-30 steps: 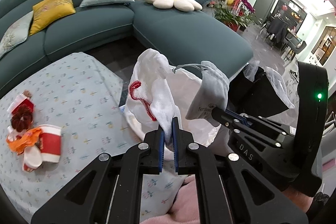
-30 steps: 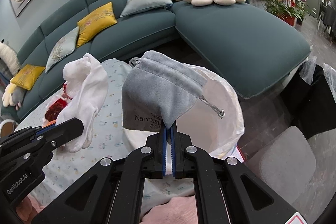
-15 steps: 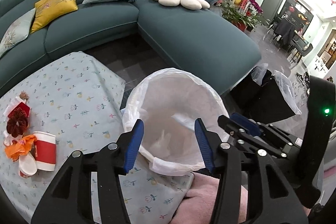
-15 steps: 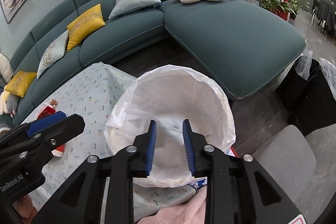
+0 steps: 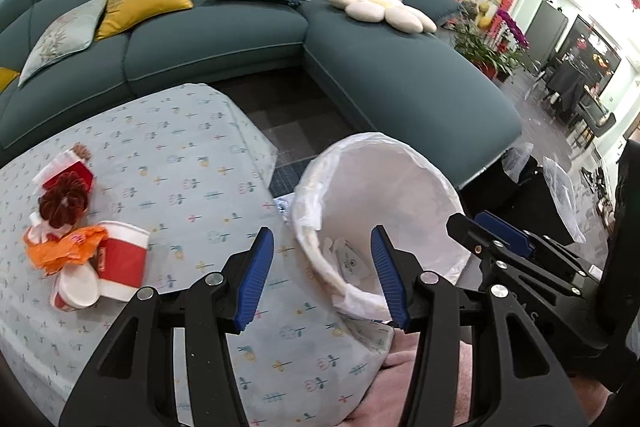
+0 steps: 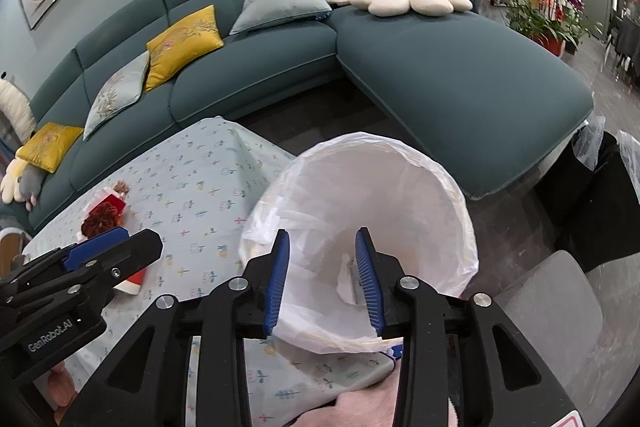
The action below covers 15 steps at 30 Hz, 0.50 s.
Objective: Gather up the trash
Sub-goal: 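Open both tools to drop the glove and pouch into the bin, then move both tools back toward the trash pile on the table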
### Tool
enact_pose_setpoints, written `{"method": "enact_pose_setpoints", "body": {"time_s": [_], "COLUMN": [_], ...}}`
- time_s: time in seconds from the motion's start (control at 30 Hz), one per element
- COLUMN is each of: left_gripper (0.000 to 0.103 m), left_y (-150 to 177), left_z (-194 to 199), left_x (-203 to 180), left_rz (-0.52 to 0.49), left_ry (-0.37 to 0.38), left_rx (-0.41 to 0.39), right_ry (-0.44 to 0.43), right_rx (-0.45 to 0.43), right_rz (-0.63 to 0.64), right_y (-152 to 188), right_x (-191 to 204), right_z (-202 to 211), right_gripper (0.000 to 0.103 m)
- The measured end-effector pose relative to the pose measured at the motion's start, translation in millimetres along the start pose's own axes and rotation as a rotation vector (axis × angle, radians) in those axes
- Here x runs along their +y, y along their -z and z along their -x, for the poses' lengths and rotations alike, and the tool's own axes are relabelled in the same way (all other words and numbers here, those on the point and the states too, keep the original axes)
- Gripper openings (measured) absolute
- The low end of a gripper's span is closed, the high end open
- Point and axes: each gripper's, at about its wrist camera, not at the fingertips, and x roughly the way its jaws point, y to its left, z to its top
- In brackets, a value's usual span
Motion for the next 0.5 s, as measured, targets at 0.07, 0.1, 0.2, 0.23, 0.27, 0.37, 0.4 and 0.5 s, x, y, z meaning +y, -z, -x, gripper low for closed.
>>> {"method": "enact_pose_setpoints", "body": {"time_s": [0.07, 0.1, 0.2, 0.23, 0.27, 0.37, 0.4, 0.5], "left_gripper": [0.048, 0.048, 0.048, 0.048, 0.048, 0.051, 0.052, 0.056], "left_y": [2.2, 3.0, 7.3, 8.4, 8.6, 13.8, 15.3, 21.5], "left_z": [6.1, 8.6, 17.4, 20.4, 23.0, 32.7, 34.8, 44.4], "left_x": [7.7, 10.9, 22.5, 27.2, 31.6, 48.1, 51.3, 68.2], "left_rz": [0.014, 0.020, 0.045, 0.053, 0.060, 0.090, 0.096, 0.127], "left_ry": [-0.009, -0.012, -0.025, -0.031, -0.036, -0.058, -0.064, -0.086], "left_rx": [-0.009, -0.012, -0.023, -0.025, -0.027, -0.034, -0.037, -0.046], "right_ry": [-0.007, -0.009, -0.019, -0.022, -0.027, -0.039, -0.046, -0.059], "right_rx": [-0.003, -0.004, -0.004, -0.005, -0.005, -0.002, 0.000, 0.003], "right_rz": [0.017, 0.025, 0.051, 0.056, 0.064, 0.089, 0.098, 0.127], "right_y": [0.4, 0.4, 0.8, 0.7, 1.2, 3.4, 4.7, 9.3], "right_x": [9.6, 13.4, 28.2, 32.0, 37.4, 53.1, 58.9, 76.7], "right_z": [2.9, 4.4, 8.3, 9.3, 10.6, 13.1, 13.9, 16.0], "right_gripper": [0.036, 0.036, 0.037, 0.037, 0.037, 0.038, 0.038, 0.040]}}
